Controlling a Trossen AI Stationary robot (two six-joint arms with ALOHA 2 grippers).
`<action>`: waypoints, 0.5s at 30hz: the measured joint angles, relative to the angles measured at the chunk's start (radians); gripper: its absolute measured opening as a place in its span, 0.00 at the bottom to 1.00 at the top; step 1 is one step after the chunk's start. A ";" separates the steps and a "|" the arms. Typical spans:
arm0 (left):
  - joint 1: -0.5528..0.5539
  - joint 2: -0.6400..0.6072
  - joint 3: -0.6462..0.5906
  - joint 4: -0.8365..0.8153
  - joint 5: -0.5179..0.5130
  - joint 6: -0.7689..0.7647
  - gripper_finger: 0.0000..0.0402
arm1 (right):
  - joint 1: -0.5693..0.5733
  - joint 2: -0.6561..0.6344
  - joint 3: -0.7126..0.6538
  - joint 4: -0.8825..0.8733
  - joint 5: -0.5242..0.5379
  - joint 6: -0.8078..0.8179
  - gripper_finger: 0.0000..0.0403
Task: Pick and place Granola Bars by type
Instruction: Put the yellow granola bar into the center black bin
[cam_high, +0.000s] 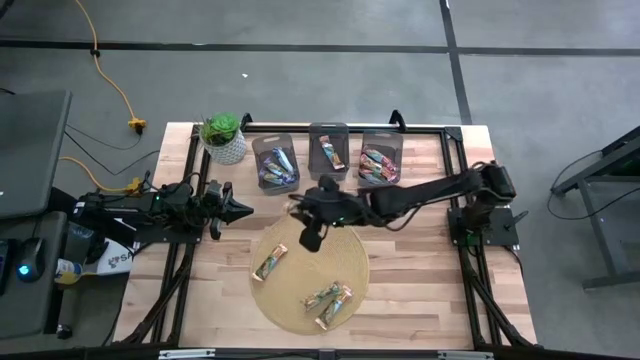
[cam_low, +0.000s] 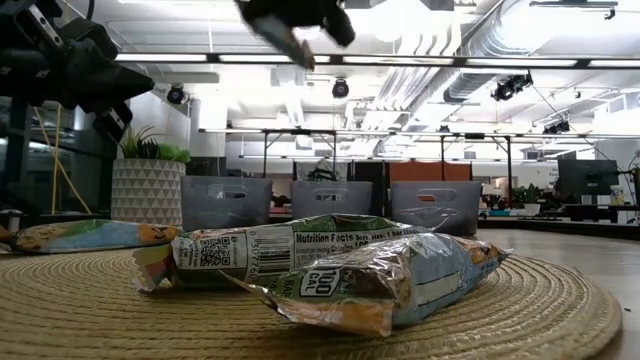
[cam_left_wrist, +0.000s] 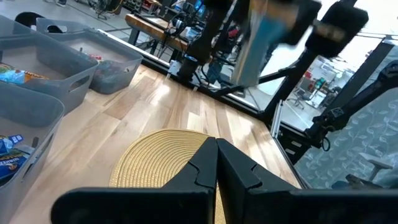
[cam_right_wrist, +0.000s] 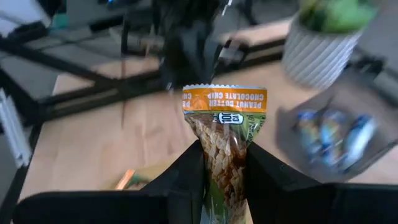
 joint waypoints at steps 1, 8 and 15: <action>0.000 0.000 0.000 0.000 0.000 0.000 0.00 | 0.000 -0.017 0.000 0.001 0.020 -0.019 0.19; 0.000 0.000 0.000 0.000 0.001 0.000 0.00 | 0.000 -0.094 0.000 0.087 0.191 -0.196 0.19; 0.000 0.000 0.000 0.000 0.000 0.000 0.00 | -0.007 -0.096 0.000 0.263 0.326 -0.440 0.19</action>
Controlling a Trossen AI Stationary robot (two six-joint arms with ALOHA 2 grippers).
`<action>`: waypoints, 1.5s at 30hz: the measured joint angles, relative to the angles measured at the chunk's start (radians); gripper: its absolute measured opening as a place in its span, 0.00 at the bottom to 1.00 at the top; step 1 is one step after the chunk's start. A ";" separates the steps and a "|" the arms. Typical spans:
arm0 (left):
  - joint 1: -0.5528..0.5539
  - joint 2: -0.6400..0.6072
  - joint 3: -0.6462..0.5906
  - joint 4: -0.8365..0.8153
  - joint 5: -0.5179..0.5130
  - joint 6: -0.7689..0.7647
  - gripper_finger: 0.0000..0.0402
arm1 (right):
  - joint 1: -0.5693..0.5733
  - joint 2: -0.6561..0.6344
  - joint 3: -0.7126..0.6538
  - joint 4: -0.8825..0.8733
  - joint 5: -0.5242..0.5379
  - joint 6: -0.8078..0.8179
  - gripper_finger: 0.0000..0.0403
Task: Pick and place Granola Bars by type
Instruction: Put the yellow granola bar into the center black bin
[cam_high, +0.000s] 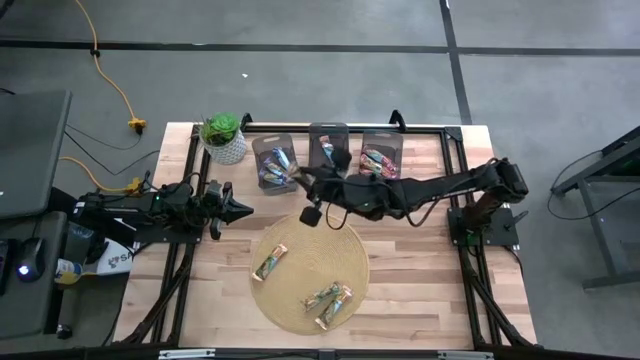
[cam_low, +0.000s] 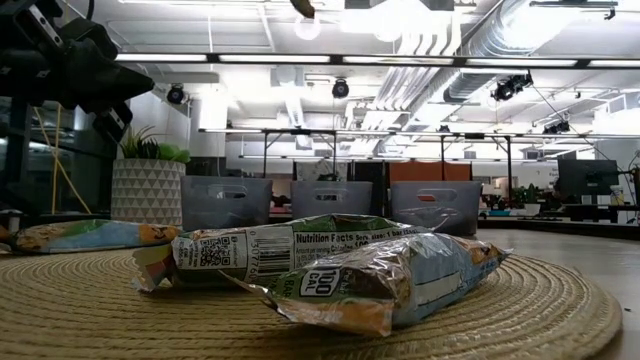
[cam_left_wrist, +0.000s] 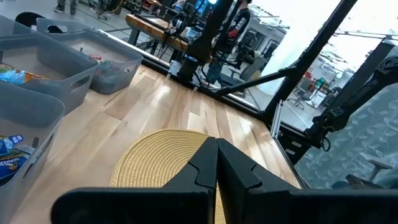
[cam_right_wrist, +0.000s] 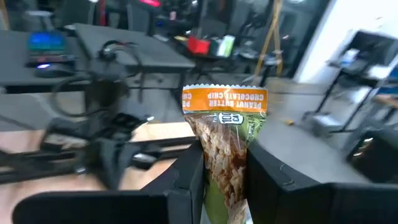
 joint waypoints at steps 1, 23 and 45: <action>0.000 0.000 0.000 0.000 0.000 0.000 0.00 | -0.004 0.001 0.000 0.013 0.018 -0.022 0.19; 0.000 0.000 0.000 0.000 0.000 0.000 0.00 | -0.493 0.086 0.000 -0.029 -0.243 0.337 0.19; 0.000 0.000 0.000 0.000 0.000 0.000 0.00 | -0.623 0.305 -0.001 -0.374 -0.536 0.399 0.19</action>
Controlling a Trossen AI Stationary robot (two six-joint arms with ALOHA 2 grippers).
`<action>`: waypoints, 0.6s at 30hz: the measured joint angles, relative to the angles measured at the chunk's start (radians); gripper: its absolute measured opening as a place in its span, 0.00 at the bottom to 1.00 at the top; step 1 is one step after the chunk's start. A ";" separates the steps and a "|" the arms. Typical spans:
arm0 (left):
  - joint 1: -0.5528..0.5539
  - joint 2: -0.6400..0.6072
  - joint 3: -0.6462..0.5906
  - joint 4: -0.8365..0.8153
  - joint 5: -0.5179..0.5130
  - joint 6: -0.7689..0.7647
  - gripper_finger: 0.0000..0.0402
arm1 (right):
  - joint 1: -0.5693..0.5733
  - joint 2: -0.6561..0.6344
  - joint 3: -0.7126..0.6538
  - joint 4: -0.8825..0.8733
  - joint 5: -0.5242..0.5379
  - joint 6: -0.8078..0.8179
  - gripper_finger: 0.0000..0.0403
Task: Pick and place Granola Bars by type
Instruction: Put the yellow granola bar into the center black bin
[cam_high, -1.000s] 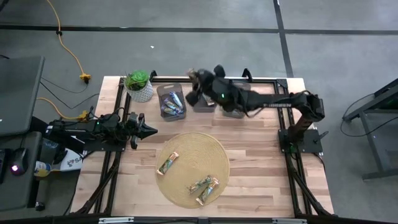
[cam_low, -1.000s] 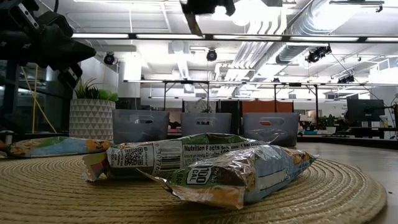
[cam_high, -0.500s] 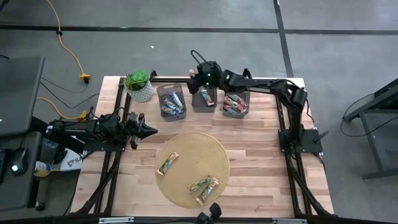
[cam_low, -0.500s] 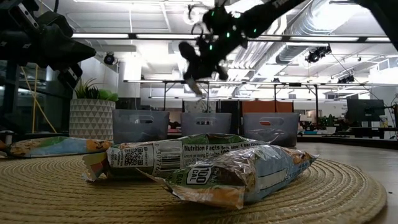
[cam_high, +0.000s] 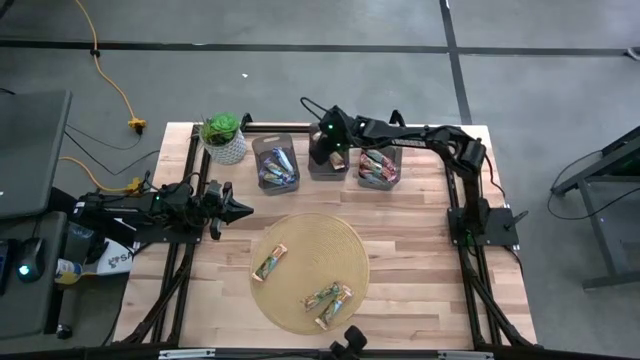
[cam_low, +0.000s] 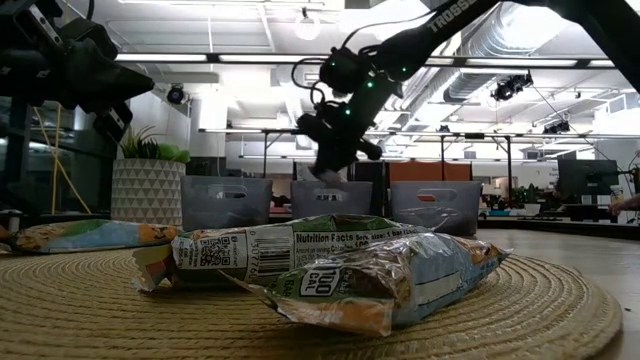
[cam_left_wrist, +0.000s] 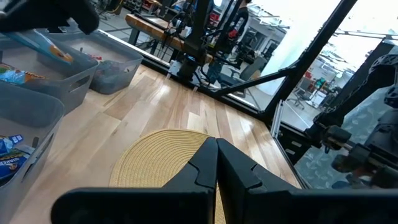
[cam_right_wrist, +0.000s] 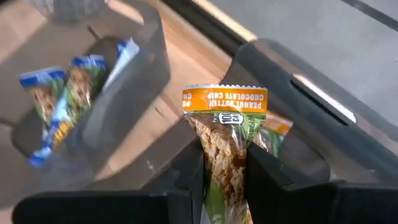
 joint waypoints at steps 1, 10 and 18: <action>0.000 0.000 0.000 0.000 0.000 0.000 0.00 | -0.001 0.000 0.000 -0.010 -0.004 -0.006 0.19; 0.000 0.000 0.000 0.000 0.000 0.000 0.00 | -0.007 0.000 0.000 -0.053 -0.045 -0.033 0.19; 0.000 0.000 0.000 0.000 0.000 0.000 0.00 | -0.007 -0.001 0.000 -0.074 -0.071 -0.041 0.19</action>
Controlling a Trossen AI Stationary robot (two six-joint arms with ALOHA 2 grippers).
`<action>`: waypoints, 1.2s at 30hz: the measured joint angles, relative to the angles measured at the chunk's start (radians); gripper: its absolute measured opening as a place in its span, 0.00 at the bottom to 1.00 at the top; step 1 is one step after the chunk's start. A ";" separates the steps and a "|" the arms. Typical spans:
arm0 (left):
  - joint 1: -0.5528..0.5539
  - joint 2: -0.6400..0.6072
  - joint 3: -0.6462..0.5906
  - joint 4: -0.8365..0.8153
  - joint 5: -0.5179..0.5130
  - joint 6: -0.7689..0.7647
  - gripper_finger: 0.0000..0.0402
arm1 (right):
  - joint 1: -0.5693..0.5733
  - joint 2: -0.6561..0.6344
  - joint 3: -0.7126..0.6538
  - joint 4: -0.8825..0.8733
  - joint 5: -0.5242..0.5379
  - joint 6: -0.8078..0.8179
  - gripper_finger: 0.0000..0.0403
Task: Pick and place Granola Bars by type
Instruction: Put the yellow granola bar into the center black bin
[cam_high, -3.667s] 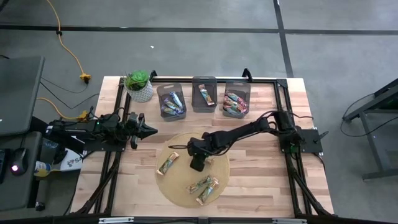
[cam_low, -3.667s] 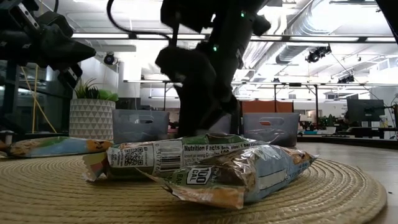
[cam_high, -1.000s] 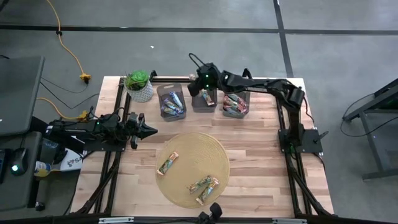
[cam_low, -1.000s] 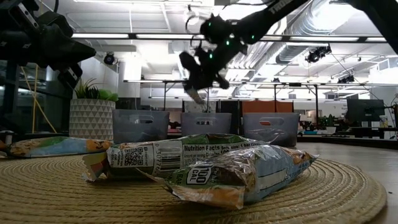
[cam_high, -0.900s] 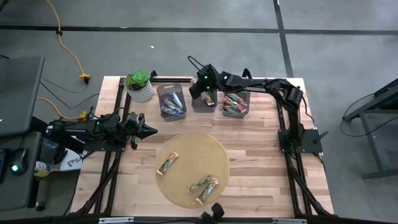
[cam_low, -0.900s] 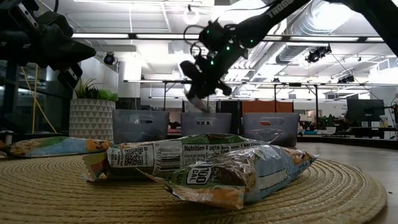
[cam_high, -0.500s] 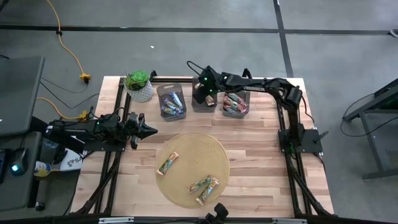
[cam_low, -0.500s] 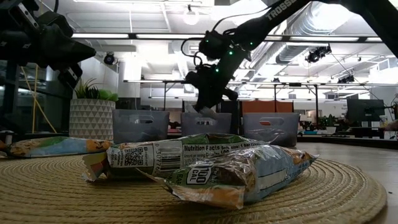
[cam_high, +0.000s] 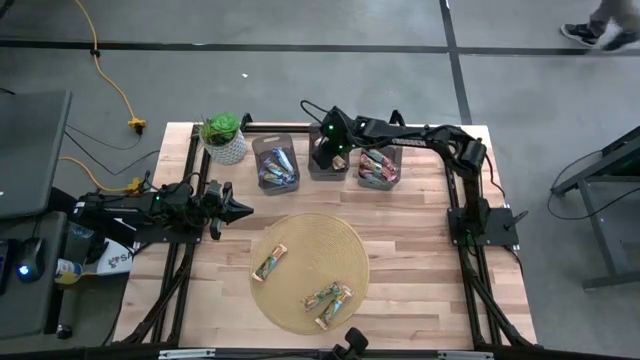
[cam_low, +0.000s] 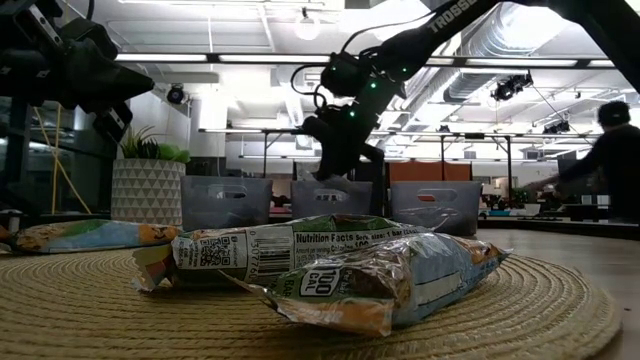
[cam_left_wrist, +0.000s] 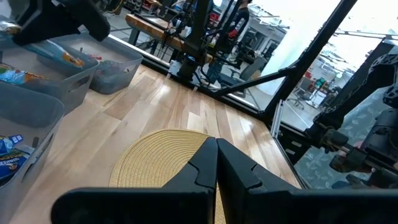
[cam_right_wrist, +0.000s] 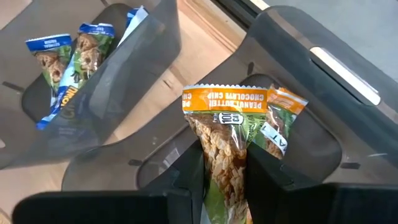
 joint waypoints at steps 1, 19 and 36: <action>0.000 0.000 0.000 0.000 0.000 0.000 0.00 | 0.000 0.000 0.000 0.000 -0.003 0.000 0.20; 0.000 0.000 0.000 0.000 0.000 0.000 0.00 | -0.004 0.000 0.000 0.021 -0.067 -0.049 0.35; 0.000 0.000 0.000 0.000 0.001 0.000 0.00 | 0.080 -0.053 0.001 0.398 -0.467 -0.049 0.35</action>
